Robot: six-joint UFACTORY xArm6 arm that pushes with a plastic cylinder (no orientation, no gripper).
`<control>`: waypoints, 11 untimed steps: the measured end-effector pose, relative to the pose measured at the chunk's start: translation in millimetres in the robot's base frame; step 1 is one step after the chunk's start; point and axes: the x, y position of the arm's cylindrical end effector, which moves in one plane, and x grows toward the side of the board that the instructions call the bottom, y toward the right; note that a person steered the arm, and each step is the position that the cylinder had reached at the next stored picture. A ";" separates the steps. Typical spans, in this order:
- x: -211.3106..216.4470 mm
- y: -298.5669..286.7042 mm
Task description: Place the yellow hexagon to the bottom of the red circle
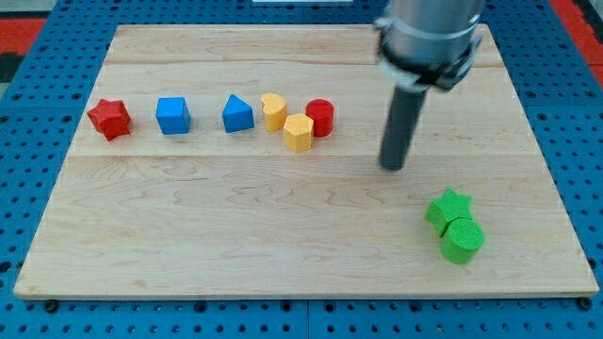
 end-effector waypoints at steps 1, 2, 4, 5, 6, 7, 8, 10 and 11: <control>4.3 -139.2; -19.4 -199.8; -47.2 -155.7; -50.9 -121.4; -50.9 -91.4; -48.9 -47.6; -48.8 -4.6; -29.9 -43.8; -33.1 -90.2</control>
